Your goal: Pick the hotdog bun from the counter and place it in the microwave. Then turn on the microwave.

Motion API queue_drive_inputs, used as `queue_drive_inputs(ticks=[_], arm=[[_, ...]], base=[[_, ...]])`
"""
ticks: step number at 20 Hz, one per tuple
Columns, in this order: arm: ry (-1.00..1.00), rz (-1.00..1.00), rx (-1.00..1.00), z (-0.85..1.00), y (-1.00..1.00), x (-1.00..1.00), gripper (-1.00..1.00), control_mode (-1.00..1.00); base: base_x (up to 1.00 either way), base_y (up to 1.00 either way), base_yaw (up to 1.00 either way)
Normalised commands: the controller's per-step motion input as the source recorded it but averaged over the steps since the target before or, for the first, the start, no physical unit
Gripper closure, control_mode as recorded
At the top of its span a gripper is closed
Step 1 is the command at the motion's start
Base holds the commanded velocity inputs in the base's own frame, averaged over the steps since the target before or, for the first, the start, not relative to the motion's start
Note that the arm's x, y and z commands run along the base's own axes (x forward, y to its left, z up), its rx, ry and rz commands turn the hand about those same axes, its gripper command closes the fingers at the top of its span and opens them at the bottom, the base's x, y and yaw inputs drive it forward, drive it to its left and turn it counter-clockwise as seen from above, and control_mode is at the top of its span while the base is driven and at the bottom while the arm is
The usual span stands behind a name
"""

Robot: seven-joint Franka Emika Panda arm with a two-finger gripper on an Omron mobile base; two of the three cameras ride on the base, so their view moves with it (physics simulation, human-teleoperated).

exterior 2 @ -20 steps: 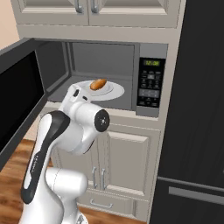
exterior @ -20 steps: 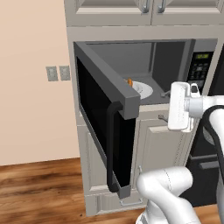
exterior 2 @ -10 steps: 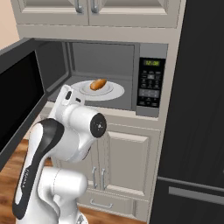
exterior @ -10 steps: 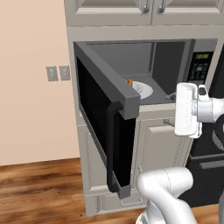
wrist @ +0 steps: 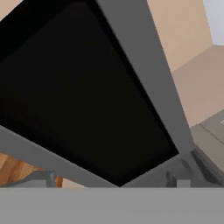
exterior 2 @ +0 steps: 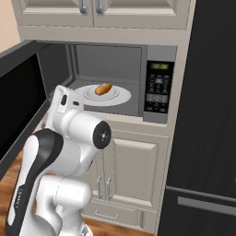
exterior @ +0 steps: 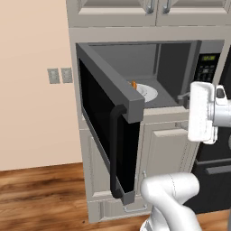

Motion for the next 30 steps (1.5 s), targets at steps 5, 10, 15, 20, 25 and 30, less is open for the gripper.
queue_drive_inputs(ticks=[5,10,15,20,25,30], arm=[[-0.20,0.00,0.00,0.00,0.19,-0.40,-1.00,-1.00],[-0.12,0.00,0.00,0.00,0.23,-0.37,-1.00,-1.00],[-0.07,0.00,0.00,0.00,0.26,-0.38,-1.00,-1.00],[-0.06,0.00,0.02,0.00,0.21,-0.41,-1.00,-1.00],[-0.04,0.00,0.02,-0.04,0.22,-0.41,-1.00,-1.00],[0.00,0.00,0.06,-0.09,0.24,-0.37,-1.00,-1.00]], base=[[0.00,0.00,0.00],[0.00,0.00,0.00],[0.00,0.00,0.00],[0.00,0.00,0.00],[0.00,0.00,0.00],[0.00,0.00,0.00]])
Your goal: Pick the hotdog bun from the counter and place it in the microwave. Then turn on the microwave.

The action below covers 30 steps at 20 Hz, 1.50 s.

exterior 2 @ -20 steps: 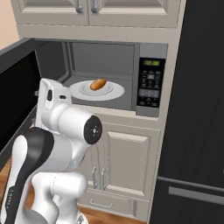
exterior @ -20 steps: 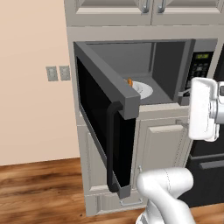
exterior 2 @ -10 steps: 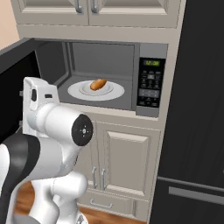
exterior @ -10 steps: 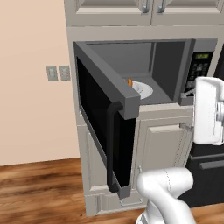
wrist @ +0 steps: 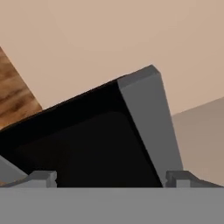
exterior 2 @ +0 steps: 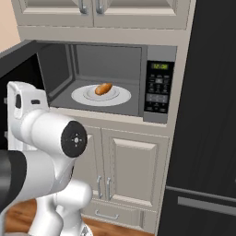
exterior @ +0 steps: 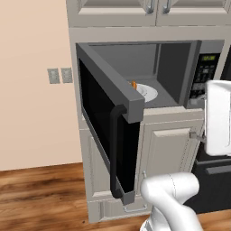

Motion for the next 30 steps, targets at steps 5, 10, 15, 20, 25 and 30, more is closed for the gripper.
queue_drive_inputs(ticks=[5,10,15,20,25,30], arm=[[-0.07,0.01,0.06,-0.08,0.22,-0.39,-1.00,-1.00],[-0.08,0.05,0.05,-0.05,0.19,-0.41,-1.00,-1.00],[-0.06,0.10,0.06,-0.07,0.21,-0.35,-1.00,-1.00],[-0.08,0.10,0.08,-0.05,0.23,-0.33,-1.00,-1.00],[-0.10,0.08,0.09,-0.04,0.24,-0.37,-1.00,-1.00],[-0.10,0.07,0.08,-0.05,0.26,-0.36,-1.00,-1.00]], base=[[0.00,0.00,0.00],[0.00,0.00,0.00],[0.00,0.00,0.00],[0.00,0.00,0.00],[0.00,0.00,0.00],[0.00,0.00,0.00]])
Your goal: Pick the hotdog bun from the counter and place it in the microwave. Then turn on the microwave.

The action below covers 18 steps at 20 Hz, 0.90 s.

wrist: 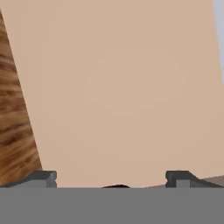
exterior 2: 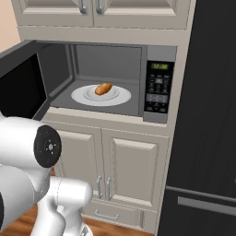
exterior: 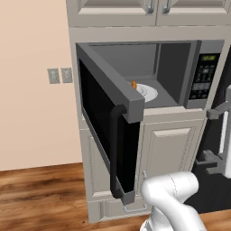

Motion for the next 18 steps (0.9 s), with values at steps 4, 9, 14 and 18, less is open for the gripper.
queue_drive_inputs(ticks=[4,9,14,18], arm=[[-0.08,0.05,0.08,-0.05,0.25,-0.36,-1.00,-1.00],[-0.04,0.03,0.08,-0.04,0.21,-0.37,-1.00,-1.00],[-0.01,0.01,0.08,-0.06,0.20,-0.34,-1.00,-1.00],[0.00,0.00,0.05,-0.19,0.28,-0.11,-1.00,-1.00]], base=[[0.00,0.00,0.00],[0.00,0.00,0.00],[0.00,0.00,0.00],[0.00,0.00,0.00]])
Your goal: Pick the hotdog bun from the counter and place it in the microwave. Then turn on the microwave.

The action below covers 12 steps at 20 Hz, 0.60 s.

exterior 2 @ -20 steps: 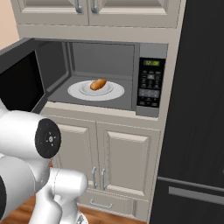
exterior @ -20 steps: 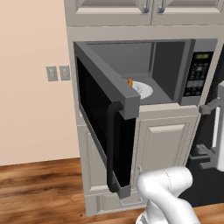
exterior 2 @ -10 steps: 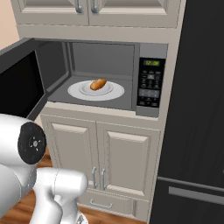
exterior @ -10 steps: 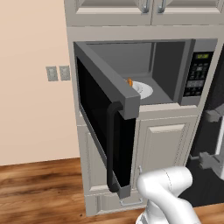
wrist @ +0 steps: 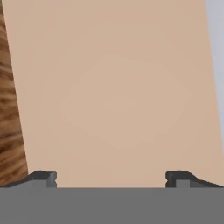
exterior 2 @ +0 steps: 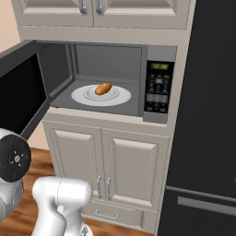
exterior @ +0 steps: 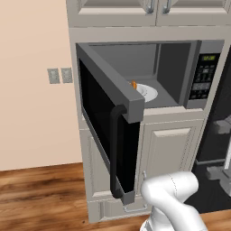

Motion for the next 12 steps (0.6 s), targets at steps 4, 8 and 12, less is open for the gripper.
queue_drive_inputs(ticks=[4,8,12], arm=[[-0.01,-0.01,0.02,-0.23,0.31,0.03,-1.00,-1.00],[-0.04,-0.05,0.01,-0.25,0.30,0.16,-1.00,-1.00],[-0.07,-0.12,0.03,-0.27,0.26,0.15,-1.00,-1.00]], base=[[0.00,0.00,0.00],[0.00,0.00,0.00],[0.00,0.00,0.00]])
